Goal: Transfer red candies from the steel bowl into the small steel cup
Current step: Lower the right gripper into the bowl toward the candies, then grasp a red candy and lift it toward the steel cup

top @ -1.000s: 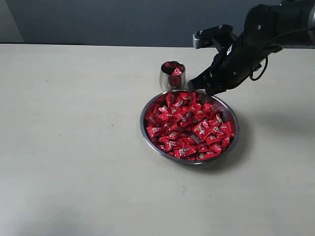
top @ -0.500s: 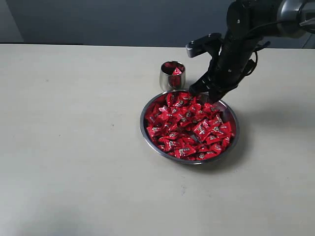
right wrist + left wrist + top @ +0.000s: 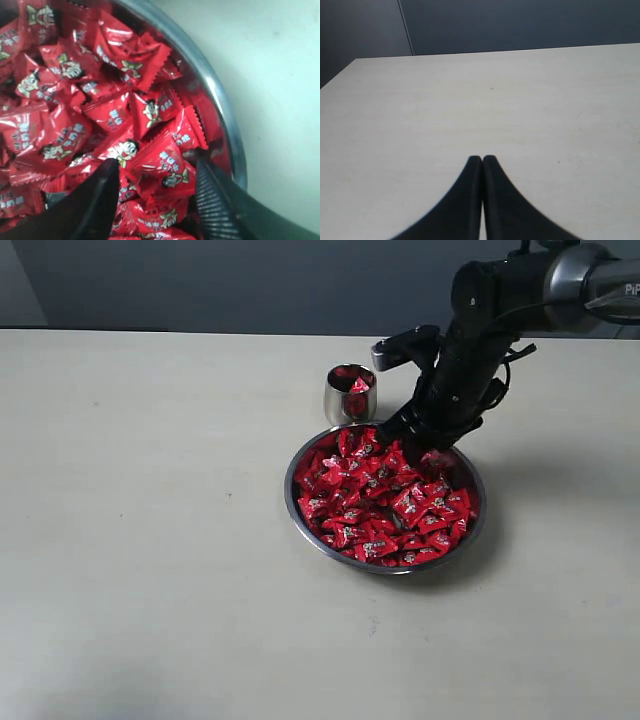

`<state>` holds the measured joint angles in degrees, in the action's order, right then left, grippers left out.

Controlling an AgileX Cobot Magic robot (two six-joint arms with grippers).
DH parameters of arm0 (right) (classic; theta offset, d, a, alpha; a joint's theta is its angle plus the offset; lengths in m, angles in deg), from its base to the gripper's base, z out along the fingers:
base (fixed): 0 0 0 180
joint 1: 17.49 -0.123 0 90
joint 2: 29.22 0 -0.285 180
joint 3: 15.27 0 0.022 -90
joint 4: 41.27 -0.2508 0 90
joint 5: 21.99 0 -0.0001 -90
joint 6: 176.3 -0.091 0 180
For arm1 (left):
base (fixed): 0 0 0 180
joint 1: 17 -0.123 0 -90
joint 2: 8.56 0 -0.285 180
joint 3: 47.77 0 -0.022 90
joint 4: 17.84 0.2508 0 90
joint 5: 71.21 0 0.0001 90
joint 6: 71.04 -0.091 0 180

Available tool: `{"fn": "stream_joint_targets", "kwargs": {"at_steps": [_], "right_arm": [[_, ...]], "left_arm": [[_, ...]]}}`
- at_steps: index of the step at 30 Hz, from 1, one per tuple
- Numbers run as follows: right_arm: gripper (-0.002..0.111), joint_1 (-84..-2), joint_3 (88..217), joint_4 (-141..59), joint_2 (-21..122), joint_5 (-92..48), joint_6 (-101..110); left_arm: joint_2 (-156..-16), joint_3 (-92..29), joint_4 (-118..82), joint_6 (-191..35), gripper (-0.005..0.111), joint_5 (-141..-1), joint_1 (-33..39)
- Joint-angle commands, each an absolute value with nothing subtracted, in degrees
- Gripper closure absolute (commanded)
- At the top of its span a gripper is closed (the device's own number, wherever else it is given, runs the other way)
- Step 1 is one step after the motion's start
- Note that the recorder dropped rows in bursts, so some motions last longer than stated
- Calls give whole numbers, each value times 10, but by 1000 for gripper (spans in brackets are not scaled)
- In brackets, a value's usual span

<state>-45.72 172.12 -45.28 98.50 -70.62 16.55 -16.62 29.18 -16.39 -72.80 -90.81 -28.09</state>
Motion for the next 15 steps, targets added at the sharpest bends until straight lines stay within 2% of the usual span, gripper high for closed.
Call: {"fn": "stream_joint_targets", "kwargs": {"at_steps": [1,15], "right_arm": [[61,-456,1724,-447,990,-696,170],[61,-456,1724,-447,1023,-695,170]], "left_arm": [[-164,294,-163,-727,106,-904,-277],[-164,294,-163,-727,106,-904,-277]]}}
